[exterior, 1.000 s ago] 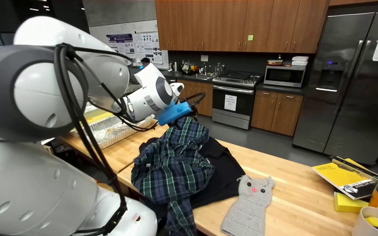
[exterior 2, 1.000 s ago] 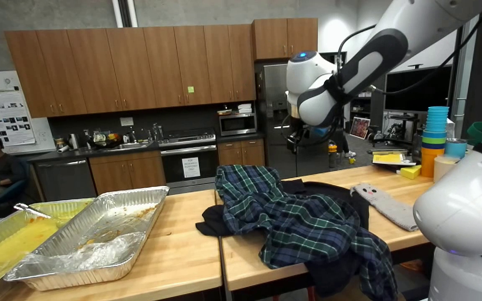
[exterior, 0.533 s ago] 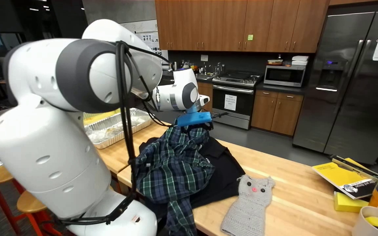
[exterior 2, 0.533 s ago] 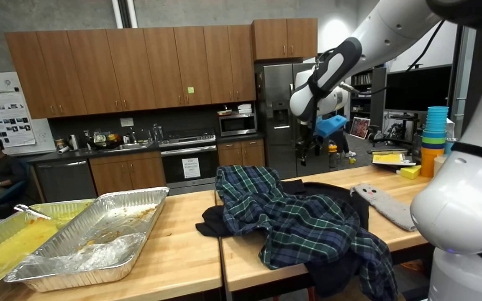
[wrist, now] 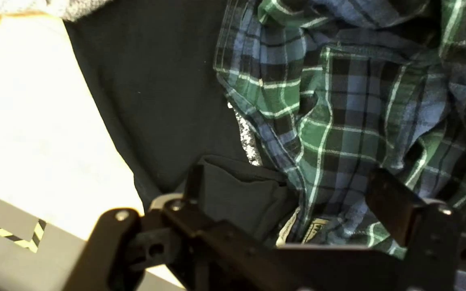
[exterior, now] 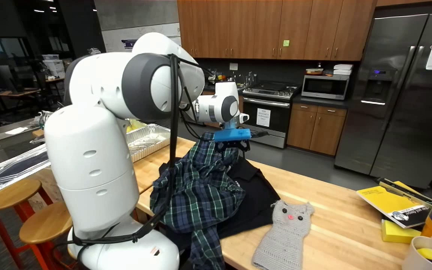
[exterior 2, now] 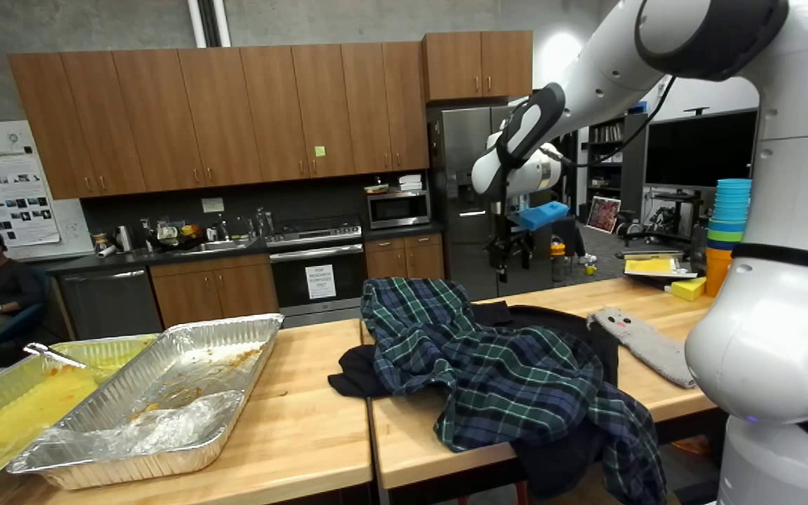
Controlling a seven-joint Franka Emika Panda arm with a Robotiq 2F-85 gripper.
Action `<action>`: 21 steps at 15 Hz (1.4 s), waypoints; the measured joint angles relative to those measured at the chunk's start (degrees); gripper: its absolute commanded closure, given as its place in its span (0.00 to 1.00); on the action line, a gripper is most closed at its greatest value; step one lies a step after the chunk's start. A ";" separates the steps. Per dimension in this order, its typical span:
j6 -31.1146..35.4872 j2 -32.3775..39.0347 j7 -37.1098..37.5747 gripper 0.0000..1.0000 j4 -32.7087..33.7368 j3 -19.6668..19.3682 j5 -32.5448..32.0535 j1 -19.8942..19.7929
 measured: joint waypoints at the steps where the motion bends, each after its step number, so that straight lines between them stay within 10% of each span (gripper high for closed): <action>1: -0.43 1.26 0.00 0.00 1.41 0.10 0.00 -0.07; 21: -0.72 24.81 4.86 0.00 17.84 5.85 -6.46 3.24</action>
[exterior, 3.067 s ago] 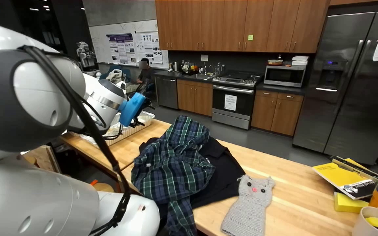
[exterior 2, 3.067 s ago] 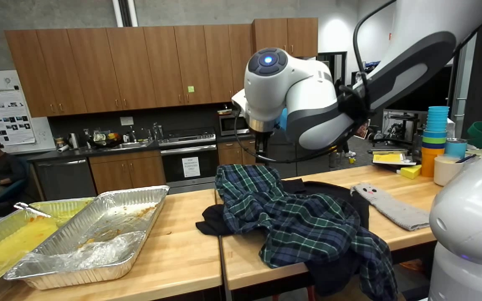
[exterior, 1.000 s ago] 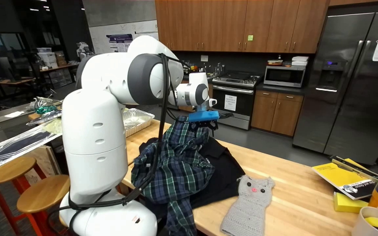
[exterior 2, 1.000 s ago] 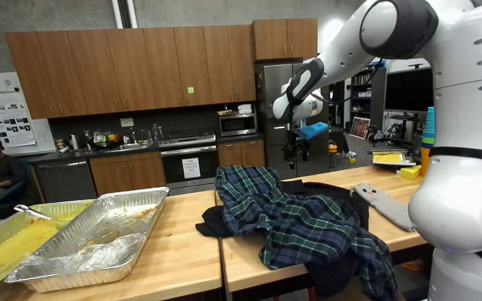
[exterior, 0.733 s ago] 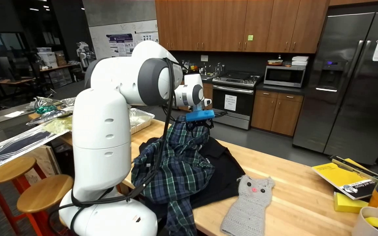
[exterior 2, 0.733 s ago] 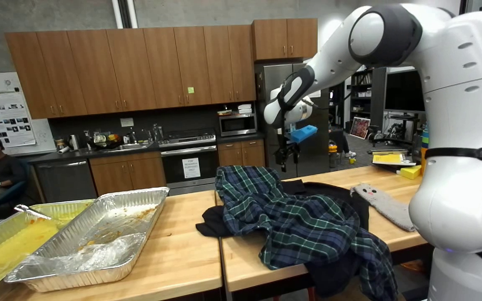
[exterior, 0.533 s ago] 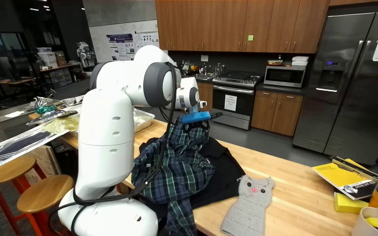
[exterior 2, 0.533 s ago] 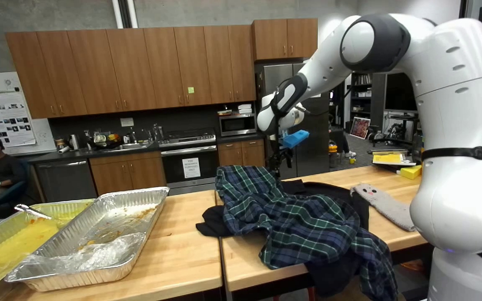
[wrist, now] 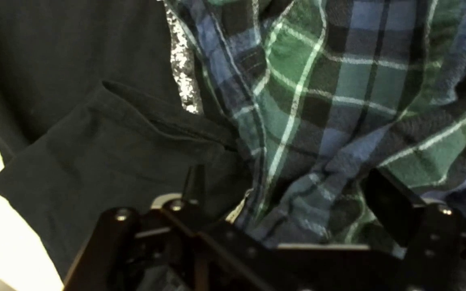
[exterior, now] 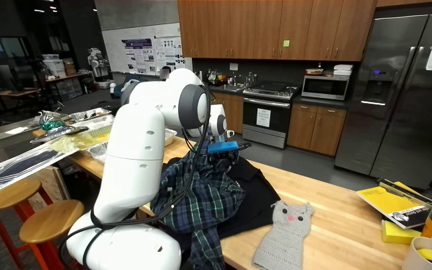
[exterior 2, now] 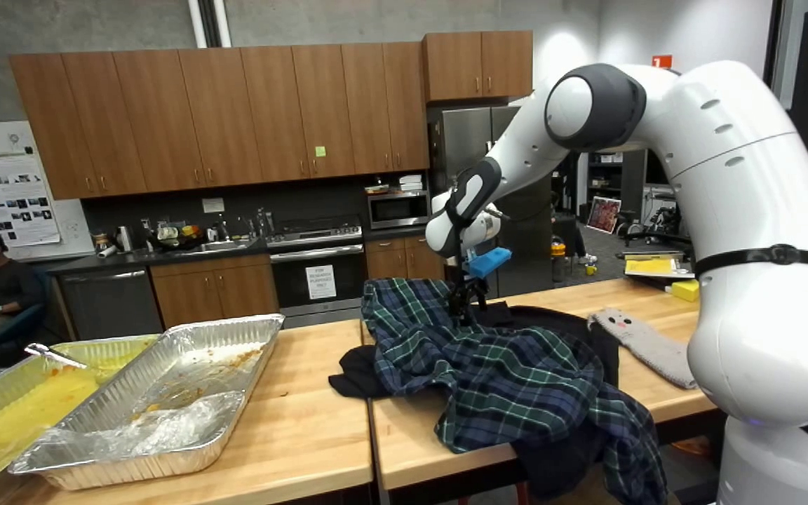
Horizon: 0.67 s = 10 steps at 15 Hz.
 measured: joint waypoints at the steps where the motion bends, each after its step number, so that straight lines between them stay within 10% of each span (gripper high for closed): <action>1: 0.40 0.15 0.00 0.00 -0.18 -0.02 0.00 -0.24; 10: 14.84 -7.89 -0.06 0.00 -11.84 -0.17 -0.44 -2.27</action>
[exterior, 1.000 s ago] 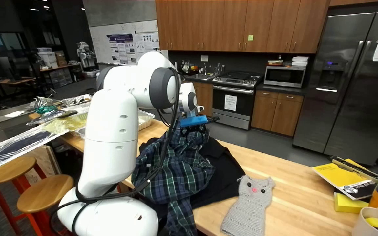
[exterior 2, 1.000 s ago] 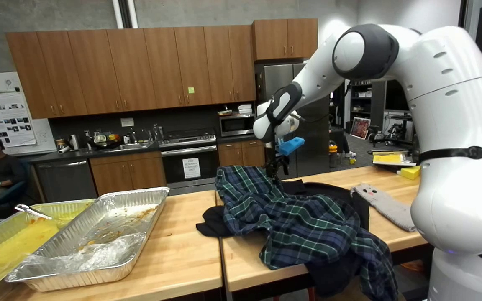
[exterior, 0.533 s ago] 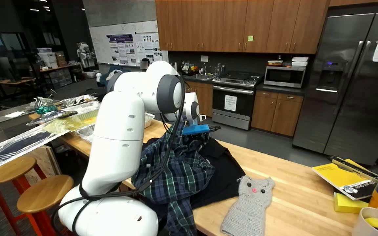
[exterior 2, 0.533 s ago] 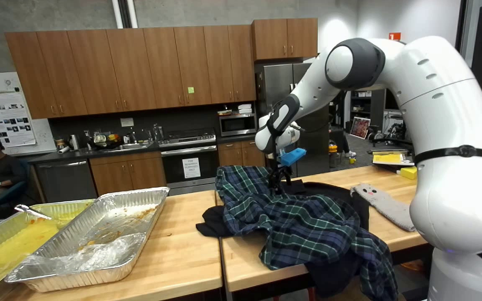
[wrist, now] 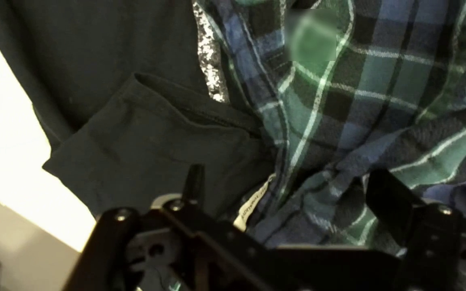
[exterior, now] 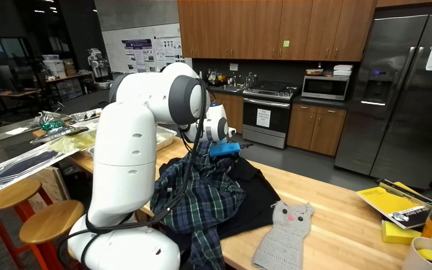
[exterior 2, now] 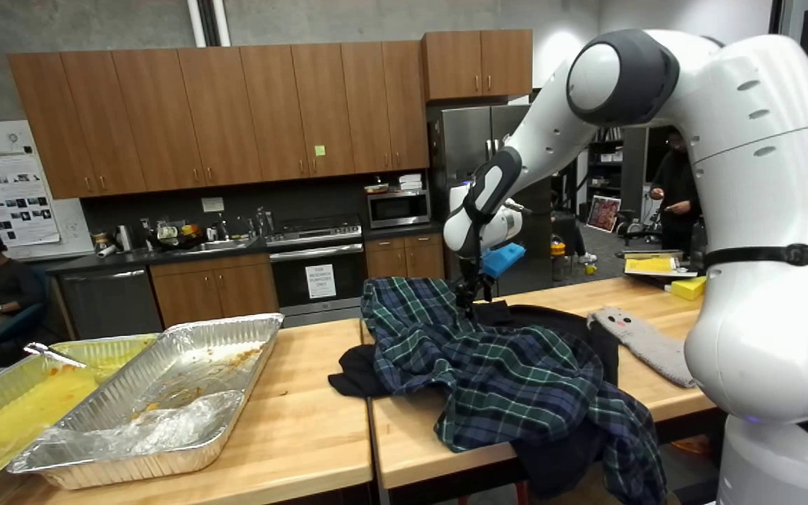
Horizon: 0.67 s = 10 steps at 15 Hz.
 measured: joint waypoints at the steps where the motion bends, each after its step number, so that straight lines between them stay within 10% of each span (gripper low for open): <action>1: 1.75 -1.89 0.00 0.00 -2.26 -0.08 -0.12 -0.13; 10: 8.13 -12.46 -0.24 0.00 -16.04 -2.45 0.57 -3.34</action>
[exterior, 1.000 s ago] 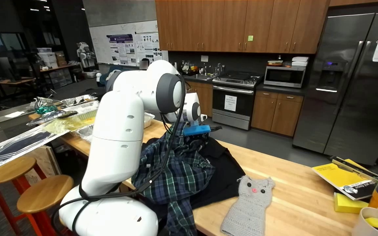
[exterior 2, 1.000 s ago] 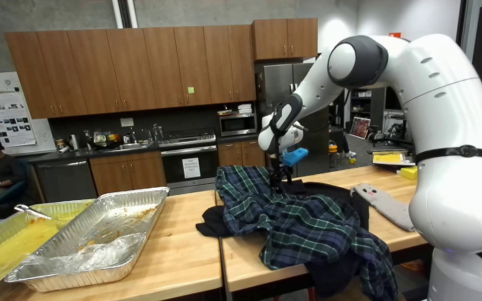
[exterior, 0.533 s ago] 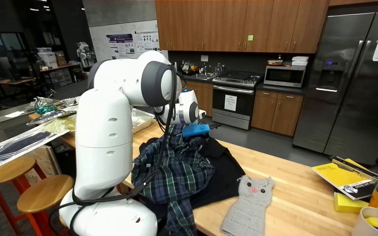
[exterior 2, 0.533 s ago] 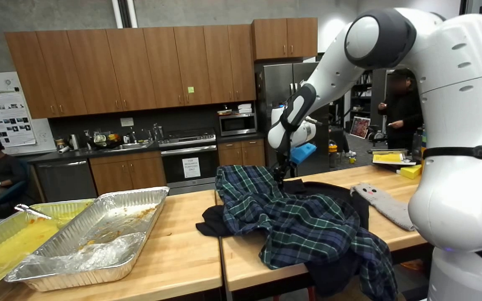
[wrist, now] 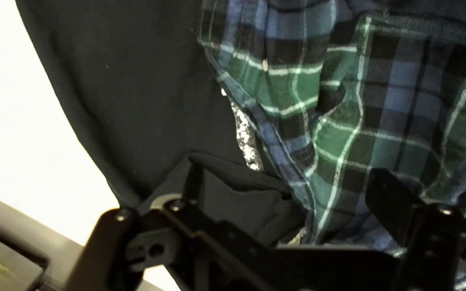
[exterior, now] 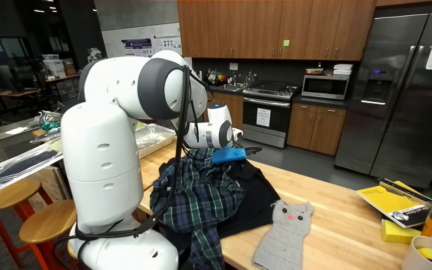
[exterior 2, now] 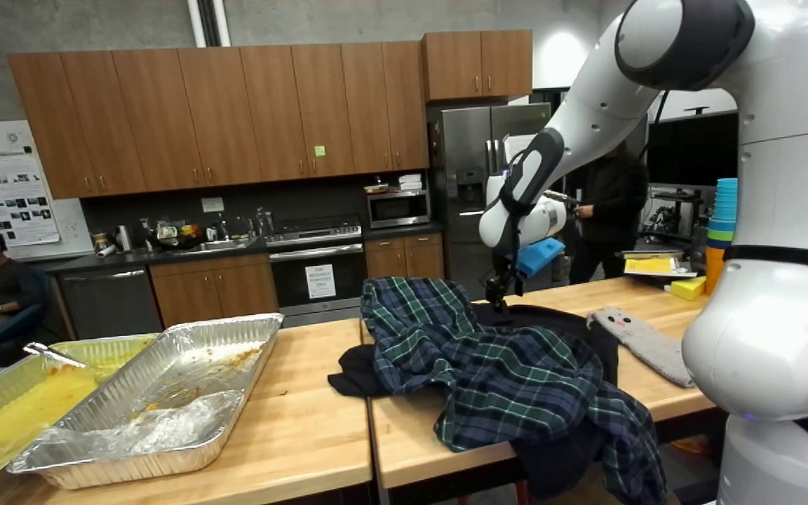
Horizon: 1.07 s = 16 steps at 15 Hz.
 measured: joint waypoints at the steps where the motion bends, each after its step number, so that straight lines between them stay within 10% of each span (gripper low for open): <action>1: 0.21 0.08 -0.38 0.00 -0.53 -0.17 0.90 -0.43; 16: 1.20 9.82 -4.38 0.00 5.09 2.40 7.43 -0.62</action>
